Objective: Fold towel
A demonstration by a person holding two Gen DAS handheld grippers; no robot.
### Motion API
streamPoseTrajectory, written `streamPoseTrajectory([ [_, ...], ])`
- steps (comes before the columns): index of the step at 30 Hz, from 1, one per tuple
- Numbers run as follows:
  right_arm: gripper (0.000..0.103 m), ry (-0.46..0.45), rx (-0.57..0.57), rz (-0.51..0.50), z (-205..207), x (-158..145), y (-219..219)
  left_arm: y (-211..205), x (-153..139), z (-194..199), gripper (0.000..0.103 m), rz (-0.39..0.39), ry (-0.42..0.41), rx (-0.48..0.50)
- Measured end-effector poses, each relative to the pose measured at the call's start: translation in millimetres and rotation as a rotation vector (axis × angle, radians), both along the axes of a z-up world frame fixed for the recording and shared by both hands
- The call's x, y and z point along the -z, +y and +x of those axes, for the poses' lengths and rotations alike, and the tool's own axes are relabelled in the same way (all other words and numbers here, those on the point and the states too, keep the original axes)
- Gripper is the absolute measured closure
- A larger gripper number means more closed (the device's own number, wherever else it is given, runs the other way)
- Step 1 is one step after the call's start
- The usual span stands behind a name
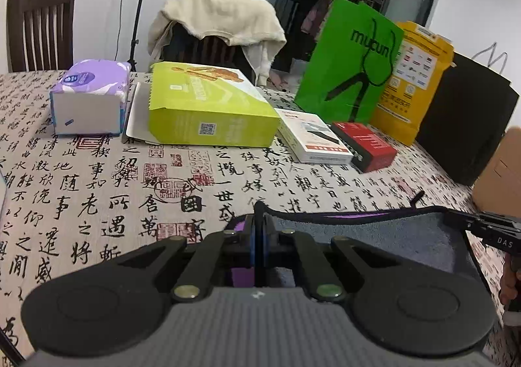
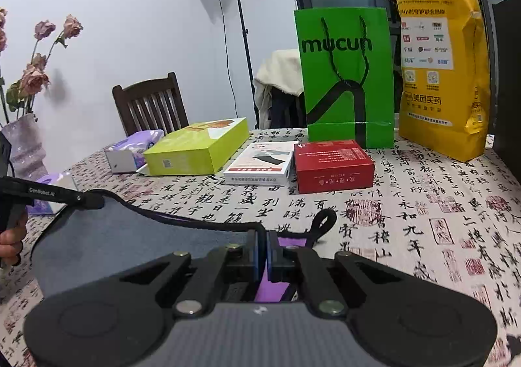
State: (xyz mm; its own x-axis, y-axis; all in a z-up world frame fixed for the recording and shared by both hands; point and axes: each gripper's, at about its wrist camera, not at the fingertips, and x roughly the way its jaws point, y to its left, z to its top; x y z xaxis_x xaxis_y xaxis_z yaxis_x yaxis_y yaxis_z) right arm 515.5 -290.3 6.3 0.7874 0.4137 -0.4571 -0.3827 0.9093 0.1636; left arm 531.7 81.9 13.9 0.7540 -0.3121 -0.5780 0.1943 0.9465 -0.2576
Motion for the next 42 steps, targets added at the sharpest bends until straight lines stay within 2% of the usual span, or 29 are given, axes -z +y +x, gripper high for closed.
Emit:
streamPoseTrajectory([
  [11, 0.098, 0.070, -0.006, 0.002, 44.0, 13.3, 5.7, 5.7, 13.1, 21.5, 0.098, 0.003, 0.031, -0.021],
  [21, 0.098, 0.095, 0.018, -0.019, 58.5, 21.9, 10.0, 10.4, 17.2, 28.0, 0.098, -0.018, 0.019, -0.027],
  [24, 0.098, 0.081, 0.024, -0.016, 57.4, 18.9, 8.6, 9.7, 14.6, 26.0, 0.098, -0.009, 0.000, -0.022],
  [28, 0.098, 0.090, 0.032, -0.024, 60.8, 20.6, 9.3, 8.9, 17.3, 28.3, 0.097, 0.003, 0.020, -0.030],
  [30, 0.098, 0.107, 0.033, -0.037, 64.0, 24.7, 11.5, 7.2, 19.3, 29.1, 0.094, 0.028, 0.027, -0.043],
  [31, 0.095, 0.116, 0.033, -0.048, 65.3, 26.4, 12.5, 6.7, 20.8, 29.8, 0.086, 0.036, 0.032, -0.058],
  [32, 0.095, 0.121, 0.043, -0.058, 66.2, 28.2, 13.1, 7.4, 21.7, 29.8, 0.072, 0.039, 0.038, -0.067],
  [34, 0.089, 0.120, 0.051, -0.059, 65.5, 27.7, 12.8, 8.2, 21.1, 25.6, 0.060, 0.039, 0.035, -0.064],
  [35, 0.086, 0.114, 0.056, -0.063, 64.1, 26.1, 12.9, 7.3, 19.8, 21.9, 0.060, 0.049, 0.027, -0.051],
  [37, 0.061, 0.098, 0.077, -0.082, 59.9, 21.8, 13.2, 4.1, 15.8, 13.1, 0.057, 0.069, 0.008, -0.020],
  [38, 0.058, 0.085, 0.082, -0.088, 56.2, 18.4, 13.2, 2.1, 13.3, 6.6, 0.053, 0.079, -0.004, -0.005],
  [42, 0.058, 0.051, 0.085, -0.082, 41.2, 3.1, 11.1, -6.8, 1.3, -18.8, 0.045, 0.115, -0.042, 0.047],
])
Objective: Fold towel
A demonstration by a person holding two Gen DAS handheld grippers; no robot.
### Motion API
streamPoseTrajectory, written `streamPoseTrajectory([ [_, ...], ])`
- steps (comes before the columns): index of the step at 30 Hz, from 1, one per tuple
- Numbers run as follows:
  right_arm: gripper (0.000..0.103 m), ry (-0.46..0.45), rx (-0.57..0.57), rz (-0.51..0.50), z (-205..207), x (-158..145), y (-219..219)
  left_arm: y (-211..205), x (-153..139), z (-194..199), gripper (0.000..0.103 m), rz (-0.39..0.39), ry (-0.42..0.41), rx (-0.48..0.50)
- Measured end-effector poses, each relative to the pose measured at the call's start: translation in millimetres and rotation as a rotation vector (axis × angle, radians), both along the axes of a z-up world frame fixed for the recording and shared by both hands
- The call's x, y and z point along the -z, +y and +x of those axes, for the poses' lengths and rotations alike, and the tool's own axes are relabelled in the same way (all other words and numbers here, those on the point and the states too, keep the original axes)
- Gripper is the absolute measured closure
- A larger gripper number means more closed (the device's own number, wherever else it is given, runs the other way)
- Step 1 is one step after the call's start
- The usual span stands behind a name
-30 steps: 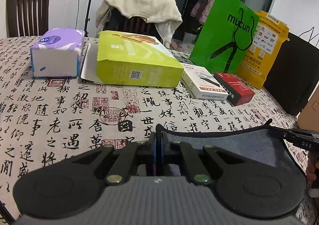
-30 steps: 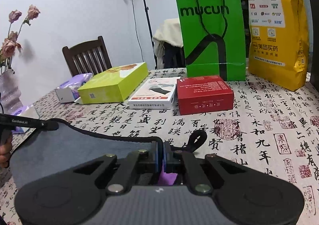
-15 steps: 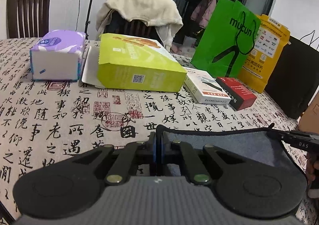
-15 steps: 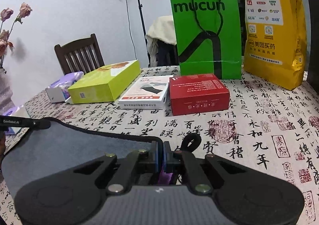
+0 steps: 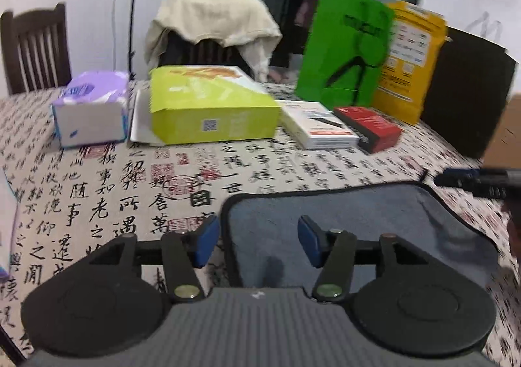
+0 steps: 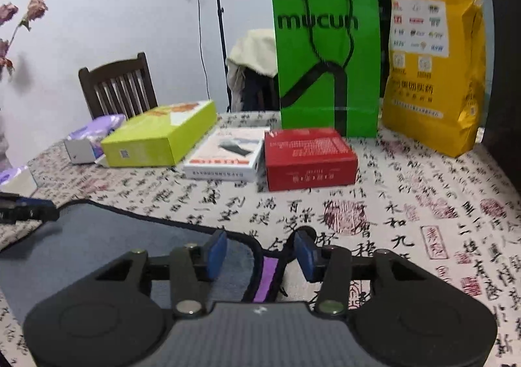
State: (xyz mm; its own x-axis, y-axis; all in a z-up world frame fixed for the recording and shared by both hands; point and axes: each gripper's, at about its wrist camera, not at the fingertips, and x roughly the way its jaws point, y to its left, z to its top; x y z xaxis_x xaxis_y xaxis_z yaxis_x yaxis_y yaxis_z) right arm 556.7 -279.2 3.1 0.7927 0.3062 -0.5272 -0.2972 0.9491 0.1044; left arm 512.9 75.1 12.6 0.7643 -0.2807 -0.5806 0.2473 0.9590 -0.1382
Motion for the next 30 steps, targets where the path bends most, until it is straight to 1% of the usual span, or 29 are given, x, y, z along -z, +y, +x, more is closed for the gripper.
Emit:
streamPoseTrajectory([
  [2, 0.057, -0.015, -0.003, -0.005, -9.5, -8.0, 0.3, -3.5, -7.7, -13.7, 0.035, 0.014, -0.027, 0.016],
  [4, 0.056, -0.025, -0.005, -0.012, -19.6, -14.8, 1.1, -6.2, -15.2, -27.1, 0.031, 0.027, -0.053, 0.020],
  [7, 0.051, -0.044, -0.005, -0.009, -39.4, -24.3, 1.2, -9.2, -25.7, -45.7, 0.029, 0.027, -0.072, 0.027],
  [10, 0.048, -0.067, -0.005, -0.018, -65.6, -31.3, 2.4, -11.2, -35.1, -64.8, 0.028, 0.027, -0.095, 0.025],
  [15, 0.041, -0.079, -0.004, -0.021, -102.6, -37.5, -0.5, -9.6, -45.3, -98.0, 0.026, 0.006, -0.115, 0.005],
  [18, 0.036, -0.088, -0.006, -0.035, -126.6, -38.9, -1.2, -9.1, -46.6, -119.1, 0.024, 0.012, -0.123, -0.004],
  [20, 0.031, -0.094, -0.010, -0.042, -142.0, -39.2, -1.4, -7.7, -46.1, -131.1, 0.021, 0.012, -0.124, -0.017],
  [22, 0.021, -0.107, -0.010, -0.044, -157.2, -39.5, -2.0, -8.0, -45.6, -143.3, 0.019, 0.021, -0.133, -0.029],
  [23, 0.019, -0.114, -0.009, -0.041, -164.8, -39.5, -2.2, -7.3, -44.8, -148.9, 0.015, 0.026, -0.142, -0.037],
  [27, 0.014, -0.132, -0.013, -0.039, -188.7, -36.7, -0.9, -8.5, -40.3, -171.5, 0.011, 0.040, -0.178, -0.067],
  [29, 0.012, -0.139, -0.016, -0.041, -199.8, -34.3, 0.2, -10.7, -38.3, -182.6, 0.005, 0.047, -0.195, -0.077],
  [30, 0.011, -0.141, -0.017, -0.044, -204.2, -33.6, 0.6, -11.6, -37.6, -186.0, 0.005, 0.048, -0.201, -0.079],
])
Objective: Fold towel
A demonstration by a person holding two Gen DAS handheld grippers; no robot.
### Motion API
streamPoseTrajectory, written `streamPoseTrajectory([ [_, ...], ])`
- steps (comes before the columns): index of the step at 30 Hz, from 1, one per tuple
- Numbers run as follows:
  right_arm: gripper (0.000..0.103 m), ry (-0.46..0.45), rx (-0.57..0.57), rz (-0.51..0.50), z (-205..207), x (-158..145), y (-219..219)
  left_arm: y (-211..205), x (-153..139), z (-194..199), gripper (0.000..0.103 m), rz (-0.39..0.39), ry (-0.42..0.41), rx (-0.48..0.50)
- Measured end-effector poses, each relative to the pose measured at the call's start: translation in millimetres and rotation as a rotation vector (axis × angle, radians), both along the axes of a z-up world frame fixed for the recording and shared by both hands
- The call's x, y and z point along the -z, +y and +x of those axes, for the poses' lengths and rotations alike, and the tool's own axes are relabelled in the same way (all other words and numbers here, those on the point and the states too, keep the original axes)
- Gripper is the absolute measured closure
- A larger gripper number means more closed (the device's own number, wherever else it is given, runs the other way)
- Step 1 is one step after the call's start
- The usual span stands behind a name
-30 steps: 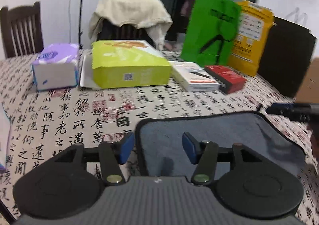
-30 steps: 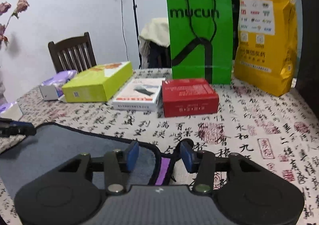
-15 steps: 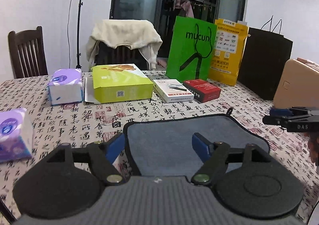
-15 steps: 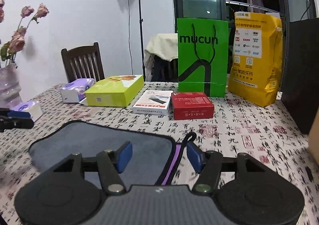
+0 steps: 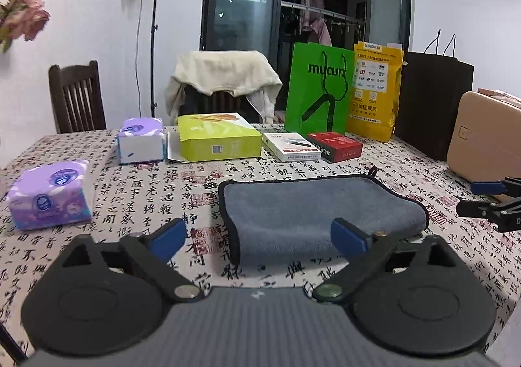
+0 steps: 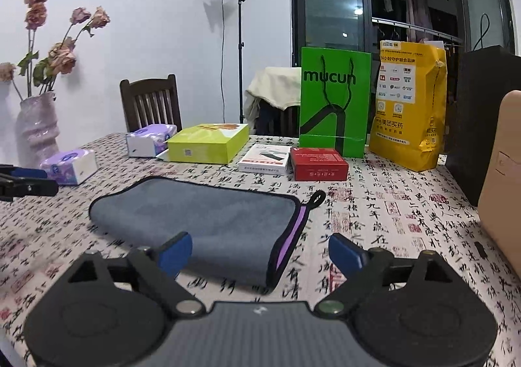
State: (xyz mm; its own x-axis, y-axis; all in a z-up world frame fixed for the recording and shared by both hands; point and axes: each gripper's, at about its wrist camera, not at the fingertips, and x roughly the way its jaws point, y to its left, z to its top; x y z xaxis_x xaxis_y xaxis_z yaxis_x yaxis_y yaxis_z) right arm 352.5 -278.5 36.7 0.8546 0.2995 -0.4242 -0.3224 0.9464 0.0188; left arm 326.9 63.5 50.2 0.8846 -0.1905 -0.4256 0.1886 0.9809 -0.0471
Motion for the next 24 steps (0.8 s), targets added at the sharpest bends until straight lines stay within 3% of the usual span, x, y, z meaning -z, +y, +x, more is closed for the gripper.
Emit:
streamPoseTrajectory([
  [10, 0.000, -0.070, 0.001, -0.004, -49.1, 0.2, 8.3, 0.8, 0.1, -45.5, 0.000, 0.001, -0.076, -0.045],
  [18, 0.000, -0.081, 0.004, 0.001, -81.6, 10.8, 16.5, 1.4, 8.0, -76.7, 0.000, 0.026, -0.112, -0.084],
  [24, 0.000, -0.106, 0.014, 0.034, -113.1, 11.0, 15.0, -2.1, 6.4, -107.4, 0.000, -0.006, -0.135, -0.085],
])
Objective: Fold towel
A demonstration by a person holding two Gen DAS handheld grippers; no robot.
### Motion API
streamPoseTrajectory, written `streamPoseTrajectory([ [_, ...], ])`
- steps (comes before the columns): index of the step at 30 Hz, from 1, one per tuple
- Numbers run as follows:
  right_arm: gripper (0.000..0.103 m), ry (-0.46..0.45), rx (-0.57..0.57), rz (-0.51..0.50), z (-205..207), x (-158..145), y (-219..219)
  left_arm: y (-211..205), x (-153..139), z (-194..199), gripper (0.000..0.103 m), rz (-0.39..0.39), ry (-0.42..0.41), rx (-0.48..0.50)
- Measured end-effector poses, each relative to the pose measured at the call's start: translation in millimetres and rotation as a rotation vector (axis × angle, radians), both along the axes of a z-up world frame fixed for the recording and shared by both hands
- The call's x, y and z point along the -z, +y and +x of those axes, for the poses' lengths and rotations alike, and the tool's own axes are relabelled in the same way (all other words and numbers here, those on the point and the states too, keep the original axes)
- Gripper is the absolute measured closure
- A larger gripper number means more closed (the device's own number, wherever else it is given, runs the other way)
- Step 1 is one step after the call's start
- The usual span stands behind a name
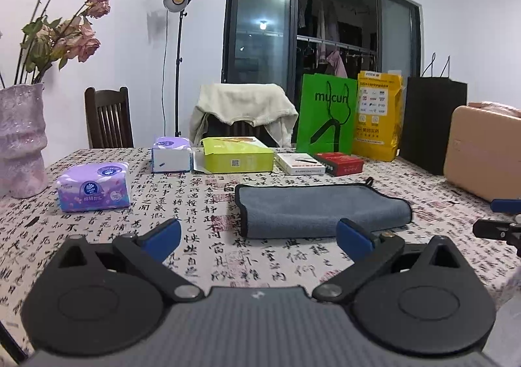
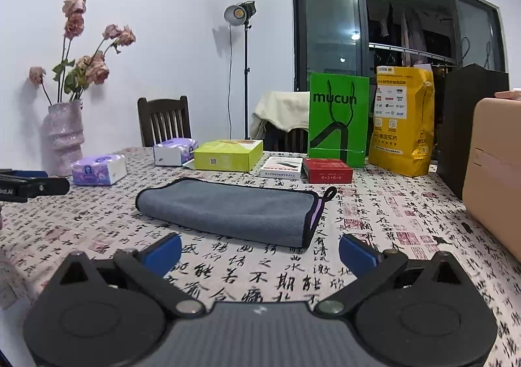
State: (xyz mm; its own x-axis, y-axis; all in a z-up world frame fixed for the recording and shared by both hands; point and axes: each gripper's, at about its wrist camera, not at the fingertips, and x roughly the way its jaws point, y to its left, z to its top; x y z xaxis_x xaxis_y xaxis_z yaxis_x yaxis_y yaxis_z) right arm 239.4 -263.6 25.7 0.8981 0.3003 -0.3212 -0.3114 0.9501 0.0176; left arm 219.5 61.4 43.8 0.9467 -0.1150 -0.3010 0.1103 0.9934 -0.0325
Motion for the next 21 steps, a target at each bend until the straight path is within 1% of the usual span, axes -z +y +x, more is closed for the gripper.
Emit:
streamPoseTrajectory([
  [4, 0.000, -0.014, -0.001, 0.015, -26.0, 1.2, -2.9, -5.9, -0.3, -24.9, 0.000, 0.003, -0.013, 0.003],
  [9, 0.000, -0.015, 0.001, 0.019, -50.8, 6.8, -4.2, -10.0, 3.9, -50.0, 0.000, -0.016, -0.007, -0.002],
  [13, 0.000, -0.023, -0.001, 0.021, -72.2, 9.8, -2.6, -11.3, 5.7, -69.0, 0.000, -0.014, -0.003, -0.012],
  [18, 0.000, -0.051, -0.020, -0.011, -100.3, 12.0, 7.4, -12.4, 12.3, -95.4, 0.000, -0.029, 0.007, -0.043],
  [21, 0.000, -0.063, -0.027, -0.023, -114.1, 12.6, 13.3, -14.9, 17.6, -112.4, 0.000, -0.028, 0.014, -0.031],
])
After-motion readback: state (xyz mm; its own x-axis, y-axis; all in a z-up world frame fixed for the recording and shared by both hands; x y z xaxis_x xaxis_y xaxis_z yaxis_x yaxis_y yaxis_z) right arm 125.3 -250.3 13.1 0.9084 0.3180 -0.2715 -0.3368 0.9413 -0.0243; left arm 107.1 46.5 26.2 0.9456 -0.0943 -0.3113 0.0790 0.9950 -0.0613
